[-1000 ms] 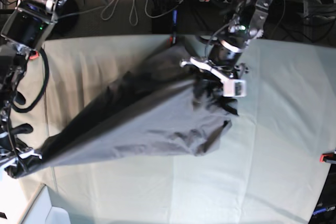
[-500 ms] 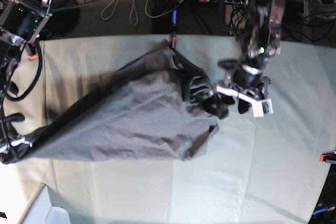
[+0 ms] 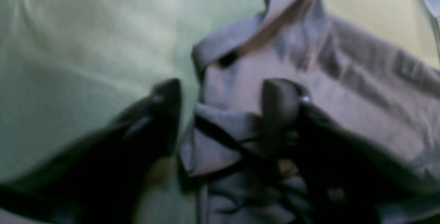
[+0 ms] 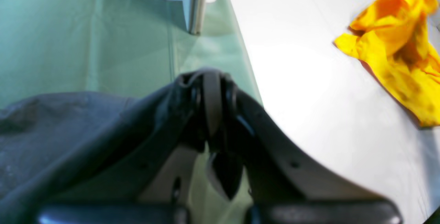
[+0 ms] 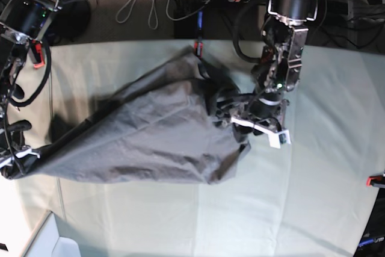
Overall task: Layout the t-shirt on the table in an organized manner, then fold the t-shirt properly
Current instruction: 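Drag the held shirt with the left gripper across the table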
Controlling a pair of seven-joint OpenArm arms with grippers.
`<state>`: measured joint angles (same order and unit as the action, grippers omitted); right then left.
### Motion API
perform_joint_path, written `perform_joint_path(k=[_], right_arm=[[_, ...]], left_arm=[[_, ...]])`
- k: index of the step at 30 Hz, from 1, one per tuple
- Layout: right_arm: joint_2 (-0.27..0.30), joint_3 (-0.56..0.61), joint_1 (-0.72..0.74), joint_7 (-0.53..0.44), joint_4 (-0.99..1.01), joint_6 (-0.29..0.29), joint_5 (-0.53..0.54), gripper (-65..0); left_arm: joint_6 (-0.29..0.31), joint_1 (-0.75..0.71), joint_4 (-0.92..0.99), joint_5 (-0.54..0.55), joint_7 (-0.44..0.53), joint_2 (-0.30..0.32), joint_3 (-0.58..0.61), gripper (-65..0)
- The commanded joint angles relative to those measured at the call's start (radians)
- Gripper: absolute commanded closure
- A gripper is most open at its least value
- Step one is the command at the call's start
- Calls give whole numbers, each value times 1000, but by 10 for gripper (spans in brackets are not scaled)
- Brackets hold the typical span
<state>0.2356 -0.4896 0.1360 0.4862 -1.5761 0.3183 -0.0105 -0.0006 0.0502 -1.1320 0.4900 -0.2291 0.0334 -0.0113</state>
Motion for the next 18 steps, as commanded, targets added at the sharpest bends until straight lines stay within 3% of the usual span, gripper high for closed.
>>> perform_joint_path(k=[1, 2, 3, 5, 8, 18], right_arm=[[18, -4, 18, -31, -13, 0, 7, 0], [18, -4, 18, -31, -11, 0, 7, 0], [18, -2, 18, -31, -11, 0, 7, 0], [12, -1, 20, -31, -11, 0, 7, 0], [1, 7, 23, -31, -13, 0, 7, 0], [3, 27, 34, -31, -34, 2, 8, 0]], left_arm=[[6, 17, -15, 3, 27, 3, 0, -157], [6, 12, -21, 6, 32, 4, 0, -58], [6, 12, -23, 6, 29, 4, -2, 0], [6, 12, -30, 8, 27, 10, -6, -20], [6, 10, -96, 9, 27, 44, -2, 0], [1, 67, -448, 8, 26, 110, -6, 0]])
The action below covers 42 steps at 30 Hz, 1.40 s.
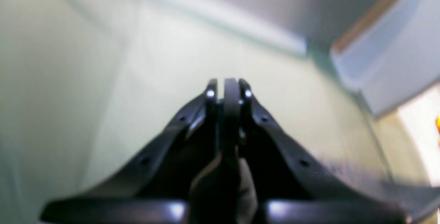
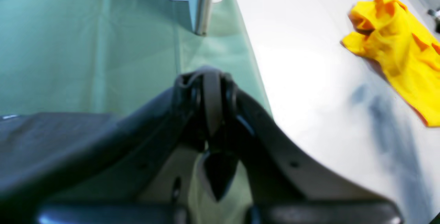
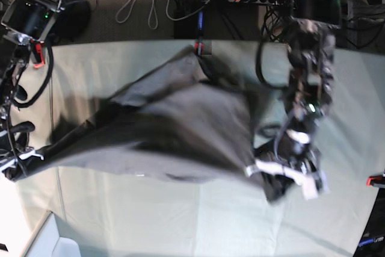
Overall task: Layout the t-shirt on the table in an organized manner, then fold the t-shirt properly
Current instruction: 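Drag the held shirt with the left gripper across the table, then regrasp the shirt with the left gripper and pull it outward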
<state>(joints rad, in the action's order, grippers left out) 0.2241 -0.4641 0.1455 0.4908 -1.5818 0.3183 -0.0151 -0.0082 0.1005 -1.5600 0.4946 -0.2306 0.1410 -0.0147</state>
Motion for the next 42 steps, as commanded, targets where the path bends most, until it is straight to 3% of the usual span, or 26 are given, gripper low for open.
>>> perform_joint_path(k=[1, 2, 6, 7, 18, 22, 29, 32, 36, 38, 42], right_arm=[[14, 9, 24, -36, -35, 2, 13, 0], [14, 11, 19, -36, -44, 6, 13, 0], [1, 15, 16, -28, -87, 134, 13, 0], [-18, 17, 16, -28, -91, 140, 11, 0], [-41, 74, -5, -27, -111, 140, 10, 0], [-55, 78, 26, -28, -79, 140, 10, 0], [-52, 77, 105, -27, -32, 138, 8, 0], [-41, 80, 122, -27, 24, 138, 7, -4], [-2, 74, 96, -27, 100, 138, 7, -129], [4, 74, 75, -31, 110, 138, 8, -204], [4, 74, 27, -36, 105, 138, 8, -293]], left_arm=[[11, 28, -23, 3, 27, 15, -4, 0], [11, 38, -24, 3, 27, 30, -6, 0], [12, 106, -3, 3, 33, 64, -8, 0], [12, 126, 8, 3, 33, 64, -8, 0], [14, 379, 198, 3, 37, 72, 0, 0], [14, 509, 356, -4, 38, 16, -4, 0], [14, 715, 663, 3, 40, -19, 0, -13], [14, 775, 849, 3, 37, -25, 0, -110], [14, 758, 982, 3, 37, -30, 0, -333], [14, 692, 958, 3, 37, -37, -4, -419], [14, 523, 784, 5, 35, -37, -4, -493]])
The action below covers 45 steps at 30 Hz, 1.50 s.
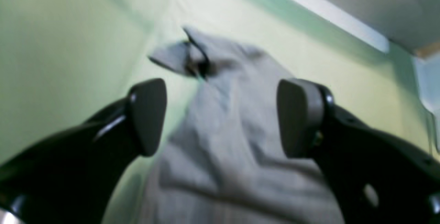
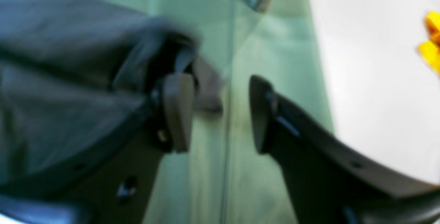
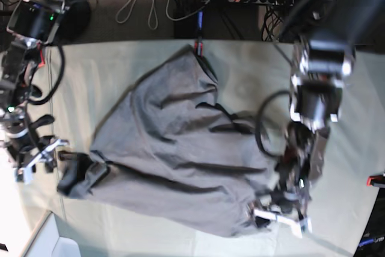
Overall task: Layout the t-shirt on the table in an organized manner, then fold the t-shirt properly
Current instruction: 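Regrasp the shirt with the left gripper and pull it outward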
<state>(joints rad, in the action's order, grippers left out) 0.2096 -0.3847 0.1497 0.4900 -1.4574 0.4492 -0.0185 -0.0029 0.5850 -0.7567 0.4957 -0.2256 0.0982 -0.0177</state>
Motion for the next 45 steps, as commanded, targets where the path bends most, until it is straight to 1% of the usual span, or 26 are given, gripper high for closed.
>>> perform_joint_path(k=[1, 3, 5, 9, 11, 14, 16, 18, 20, 21, 26, 29, 30, 31, 32, 33, 35, 36, 37, 38, 39, 40, 42, 44, 45], right_arm=[[17, -6, 14, -35, -19, 7, 13, -301], [17, -7, -6, -35, -29, 7, 13, -302], [15, -7, -40, -35, -56, 7, 13, -302], [-9, -6, -65, -35, -98, 7, 15, -304], [-12, -6, -86, -35, -116, 7, 15, -304], [-19, -4, -100, -35, -124, 7, 15, -305], [-34, -7, -100, -35, -122, 7, 15, -306], [-37, -7, -111, -35, -119, 7, 15, -306], [-40, -6, -123, -35, -124, 7, 15, -306], [-40, -4, -131, -35, -124, 7, 15, -306], [-40, -6, -150, -35, -124, 7, 15, -306], [-40, -6, -155, -35, -125, 7, 15, -306], [-40, -6, -155, -35, -125, 7, 15, -306], [-40, -6, -155, -35, -125, 7, 15, -306], [-40, -6, -155, -35, -125, 7, 15, -306], [-40, -6, -155, -35, -125, 7, 15, -306], [-40, -6, -155, -35, -125, 7, 15, -306], [-40, -6, -155, -35, -125, 7, 15, -306], [-40, -4, -155, -35, -125, 7, 15, -306], [-42, -3, -155, -35, -125, 7, 15, -306], [-46, -1, -155, -35, -125, 7, 15, -306], [-62, -1, -154, -35, -125, 7, 15, -306], [-80, -1, -150, -35, -125, 7, 15, -306], [-89, 0, -149, -35, -125, 7, 15, -306], [-103, 13, -147, -35, -125, 7, 15, -306]], left_arm=[[8, -9, -77, 4, 27, 5, -3, -495], [2, -144, -221, 4, 25, 4, -3, -495], [2, -283, -349, 4, 30, -16, -3, -495], [-1, -506, -536, 4, 30, -36, -5, -495], [-1, -610, -596, 4, 32, -62, -5, -497], [2, -693, -602, 4, 32, -96, 0, -498], [5, -713, -573, 4, 30, -124, 6, -498], [5, -710, -533, -6, 24, -160, 6, -498], [5, -705, -488, -7, 30, -182, 6, -498], [5, -699, -465, -7, 30, -188, 5, -498], [2, -578, -329, 2, 32, -193, 3, -498], [7, -524, -274, 2, 32, -190, -1, -485], [7, -509, -266, 2, 32, -185, -1, -458], [7, -501, -264, 2, 32, -180, -1, -417], [7, -497, -269, 2, 32, -167, -3, -346], [5, -495, -278, 2, 32, -148, -5, -251], [-1, -494, -314, 4, 32, -113, -5, -31], [-3, -495, -346, 4, 27, -96, -5, 0], [-3, -498, -375, 4, 27, -74, -5, 0], [-3, -500, -401, 4, 30, -47, -5, -33], [-3, -500, -422, 4, 30, -22, -5, -24], [-3, -500, -439, 4, 30, 2, -5, 0], [-3, -495, -459, 4, 25, 56, -21, 0], [1, -494, -465, 4, 25, 81, -60, -3], [4, -492, -465, 4, 25, 87, -86, -2]])
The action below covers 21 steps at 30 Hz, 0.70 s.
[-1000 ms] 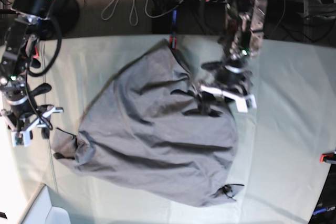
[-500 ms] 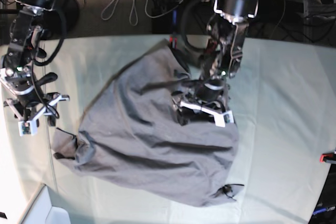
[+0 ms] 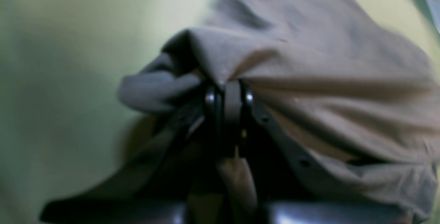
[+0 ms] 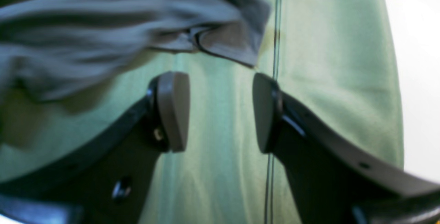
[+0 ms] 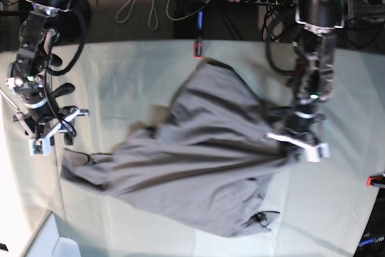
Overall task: Layout the t-shirt on the table in an organized manner, then fold the t-shirt properly
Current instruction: 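Regrasp the shirt with the left gripper and pull it outward, then grasp a shirt corner with the right gripper and the opposite corner with the left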
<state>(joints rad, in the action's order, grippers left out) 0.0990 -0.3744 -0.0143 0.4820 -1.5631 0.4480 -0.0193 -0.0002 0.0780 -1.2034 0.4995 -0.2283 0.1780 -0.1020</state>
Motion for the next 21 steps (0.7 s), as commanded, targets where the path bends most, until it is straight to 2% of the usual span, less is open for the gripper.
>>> perform_joint_path(k=[1, 9, 15, 17, 21], right_arm=[[-2, 15, 17, -27, -20, 8, 15, -306], [-5, 90, 17, -27, -20, 8, 14, -304], [-8, 143, 32, -27, -18, 8, 14, -304], [-8, 174, 30, -27, -20, 8, 14, -303], [-8, 196, 32, -27, -20, 8, 14, -304]], left_arm=[[2, 19, -19, -3, 27, 22, -37, -2], [6, 73, -8, -2, 25, 182, -258, -2], [6, 119, -8, -2, 11, 243, -272, -15], [6, 121, -17, -2, -52, 242, -279, -70], [6, 115, -56, -2, -173, 234, -281, -268]])
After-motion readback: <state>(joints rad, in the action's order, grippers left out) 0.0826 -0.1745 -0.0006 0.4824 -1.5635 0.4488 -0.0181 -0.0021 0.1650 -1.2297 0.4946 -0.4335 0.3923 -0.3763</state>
